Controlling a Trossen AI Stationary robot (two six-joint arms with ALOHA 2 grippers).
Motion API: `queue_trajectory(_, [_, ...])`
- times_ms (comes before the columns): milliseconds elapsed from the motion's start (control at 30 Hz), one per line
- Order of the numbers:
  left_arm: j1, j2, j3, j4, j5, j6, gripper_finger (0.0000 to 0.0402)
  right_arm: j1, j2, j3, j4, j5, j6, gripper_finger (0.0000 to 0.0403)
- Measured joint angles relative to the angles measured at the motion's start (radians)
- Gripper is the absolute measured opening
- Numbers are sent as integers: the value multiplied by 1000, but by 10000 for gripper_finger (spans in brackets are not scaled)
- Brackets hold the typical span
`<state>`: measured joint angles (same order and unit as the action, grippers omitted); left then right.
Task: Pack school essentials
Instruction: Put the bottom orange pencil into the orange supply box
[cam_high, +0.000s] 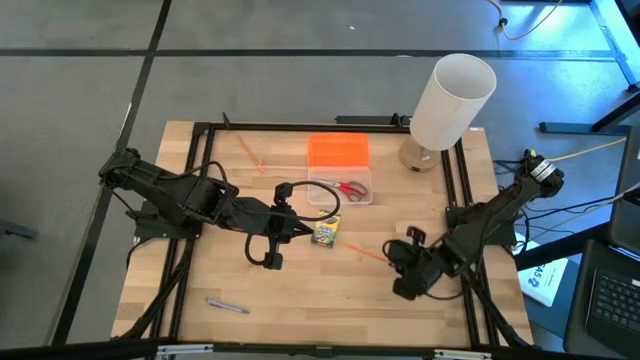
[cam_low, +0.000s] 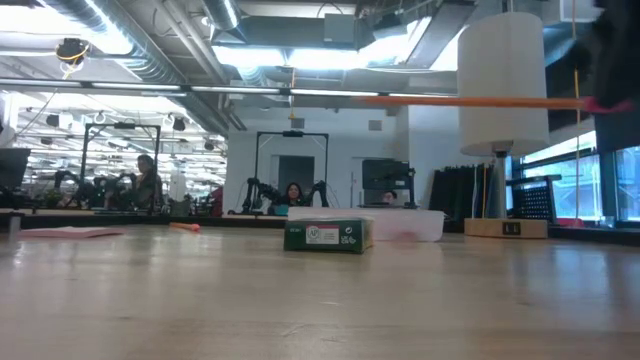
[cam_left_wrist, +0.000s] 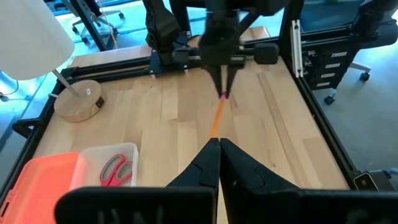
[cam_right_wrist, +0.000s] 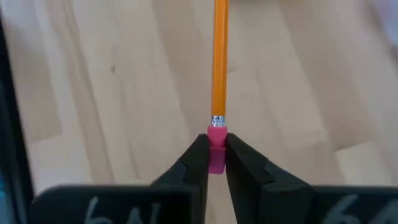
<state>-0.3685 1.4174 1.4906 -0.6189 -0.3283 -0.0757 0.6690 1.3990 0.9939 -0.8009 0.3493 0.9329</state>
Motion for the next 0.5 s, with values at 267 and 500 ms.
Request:
queue_trajectory(267, [0, 0, 0, -1, -27, 0, 0, -171, -53, 0, -7, -3, -274, 45])
queue_trajectory(500, [0, 0, 0, -1, -29, 0, 0, -345, -59, 0, -8, -3, -517, 45])
